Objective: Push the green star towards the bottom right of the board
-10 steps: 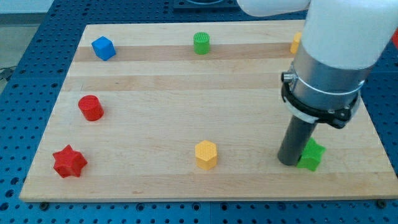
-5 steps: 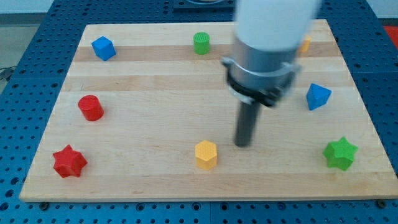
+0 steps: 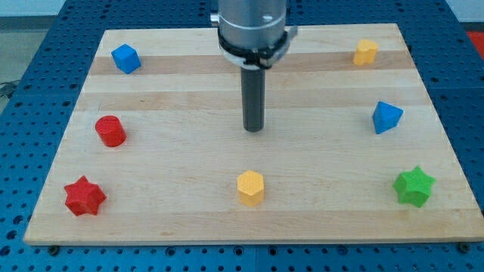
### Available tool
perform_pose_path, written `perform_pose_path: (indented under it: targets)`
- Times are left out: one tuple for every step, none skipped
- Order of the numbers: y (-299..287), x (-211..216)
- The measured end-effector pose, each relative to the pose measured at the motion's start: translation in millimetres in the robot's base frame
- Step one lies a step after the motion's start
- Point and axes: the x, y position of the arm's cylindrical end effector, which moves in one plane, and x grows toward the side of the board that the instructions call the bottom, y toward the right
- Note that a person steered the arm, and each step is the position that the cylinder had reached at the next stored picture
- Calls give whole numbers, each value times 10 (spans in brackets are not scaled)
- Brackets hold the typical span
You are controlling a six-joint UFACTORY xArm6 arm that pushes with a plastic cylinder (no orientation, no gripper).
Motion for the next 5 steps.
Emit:
perform_pose_path:
  targets:
    - [-11, 66]
    - [-215, 535]
    - [-215, 535]
    - [-210, 591]
    - [-52, 740]
